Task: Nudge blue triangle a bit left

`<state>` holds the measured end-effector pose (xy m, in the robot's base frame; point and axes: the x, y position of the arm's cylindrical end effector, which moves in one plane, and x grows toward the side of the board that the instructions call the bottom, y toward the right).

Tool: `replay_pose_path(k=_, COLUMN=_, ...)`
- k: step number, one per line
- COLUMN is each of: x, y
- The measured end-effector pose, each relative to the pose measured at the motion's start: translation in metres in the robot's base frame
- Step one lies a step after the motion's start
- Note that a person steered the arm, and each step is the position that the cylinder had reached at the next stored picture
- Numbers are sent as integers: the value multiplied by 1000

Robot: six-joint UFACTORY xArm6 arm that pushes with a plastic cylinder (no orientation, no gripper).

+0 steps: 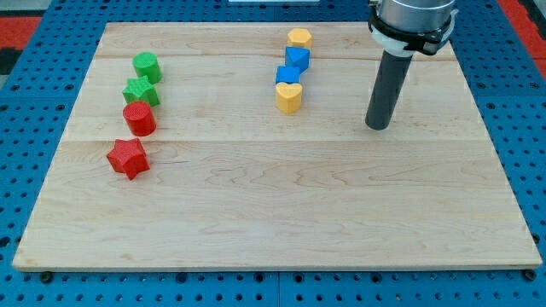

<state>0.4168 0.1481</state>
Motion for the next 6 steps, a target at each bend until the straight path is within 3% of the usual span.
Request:
replay_pose_path(k=1, x=-25, y=42)
replay_pose_path(k=3, x=-94, y=38)
replay_pose_path(k=5, x=-108, y=-59)
replay_pose_path(k=6, x=-124, y=-77)
